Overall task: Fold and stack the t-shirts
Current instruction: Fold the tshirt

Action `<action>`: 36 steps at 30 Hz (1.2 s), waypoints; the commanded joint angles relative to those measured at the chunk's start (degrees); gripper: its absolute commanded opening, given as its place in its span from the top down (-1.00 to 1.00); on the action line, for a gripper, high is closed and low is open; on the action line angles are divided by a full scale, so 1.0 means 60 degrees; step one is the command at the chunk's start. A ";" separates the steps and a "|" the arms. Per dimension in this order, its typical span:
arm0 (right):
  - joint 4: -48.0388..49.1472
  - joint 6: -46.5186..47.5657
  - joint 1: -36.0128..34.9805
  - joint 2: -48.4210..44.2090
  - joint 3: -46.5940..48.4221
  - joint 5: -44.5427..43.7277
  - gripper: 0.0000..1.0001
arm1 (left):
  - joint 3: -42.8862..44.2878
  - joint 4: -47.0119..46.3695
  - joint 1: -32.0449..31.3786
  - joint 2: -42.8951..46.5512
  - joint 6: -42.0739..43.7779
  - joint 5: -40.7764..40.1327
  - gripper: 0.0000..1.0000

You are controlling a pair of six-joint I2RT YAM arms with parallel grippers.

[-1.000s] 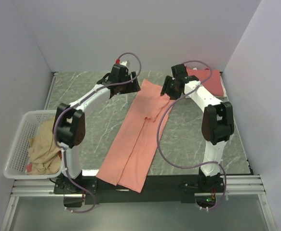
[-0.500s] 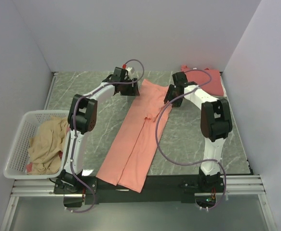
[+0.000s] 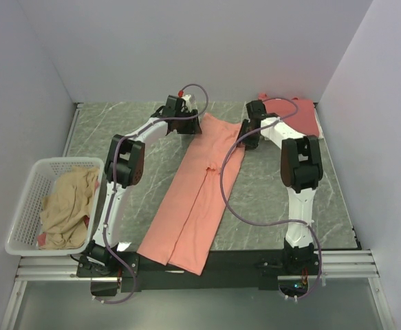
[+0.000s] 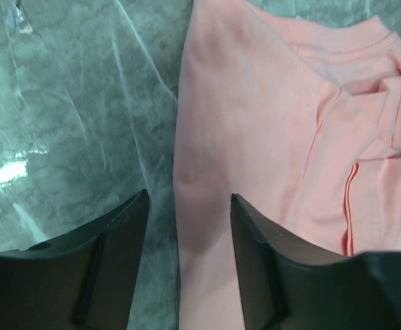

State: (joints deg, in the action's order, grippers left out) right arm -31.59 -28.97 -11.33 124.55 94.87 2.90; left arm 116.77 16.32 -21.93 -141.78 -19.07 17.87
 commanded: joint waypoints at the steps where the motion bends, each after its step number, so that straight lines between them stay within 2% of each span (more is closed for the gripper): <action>1: -0.0446 0.0462 0.0029 0.0437 0.1017 0.0102 0.05 | 0.0445 -0.0492 -0.0065 -0.0262 -0.0366 -0.0238 -0.09; 6: -0.0242 0.0741 0.0014 0.0525 0.1443 0.0396 -0.18 | 0.0810 -0.0888 -0.0080 -0.0715 -0.0834 0.0009 0.25; 9: -0.0330 0.0888 0.0014 0.0657 0.1970 0.0440 -0.26 | 0.0943 -0.0990 -0.0080 -0.0863 -0.1039 -0.0092 0.36; 12: -0.0549 0.1005 -0.0015 0.0920 0.2673 0.0543 -0.30 | 0.0798 -0.1385 -0.0050 -0.0732 -0.1361 -0.0354 0.66; 13: -0.0753 0.1049 -0.0015 0.1008 0.3081 0.0528 -0.32 | 0.0652 -0.1575 0.0008 -0.0673 -0.1479 -0.0486 0.87; 14: -0.0842 0.1064 -0.0030 0.1067 0.3273 0.0456 -0.36 | 0.0593 -0.1664 0.0037 -0.0557 -0.1610 -0.0531 0.99; 17: -0.1062 0.1079 -0.0001 0.1199 0.3670 0.0149 -0.47 | 0.0227 -0.2102 0.0169 -0.0089 -0.1948 -0.0808 0.99; 23: -0.0990 0.1020 0.0146 0.0542 0.3188 -0.0424 -0.72 | -0.0667 -0.2411 0.0725 0.0863 -0.2606 -0.2596 0.99; 29: -0.0916 0.1064 0.0146 -0.0059 0.2661 -0.0424 -0.75 | -0.1473 -0.2280 0.1545 0.1247 -0.3719 -0.3504 0.99; 32: -0.0814 0.1020 0.0146 -0.0483 0.2178 -0.0468 -0.75 | -0.1196 -0.1651 0.1736 0.1014 -0.3984 -0.4221 0.99; 36: -0.0448 0.0933 0.0029 -0.1229 0.1183 -0.0366 -0.73 | -0.0058 -0.1110 0.1898 0.0427 -0.4043 -0.4222 0.97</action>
State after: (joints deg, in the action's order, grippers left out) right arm -36.60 -23.11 -10.72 124.07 104.29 1.10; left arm 109.89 7.90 -9.87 -138.47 -41.28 -4.03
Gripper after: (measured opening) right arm 0.869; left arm 0.015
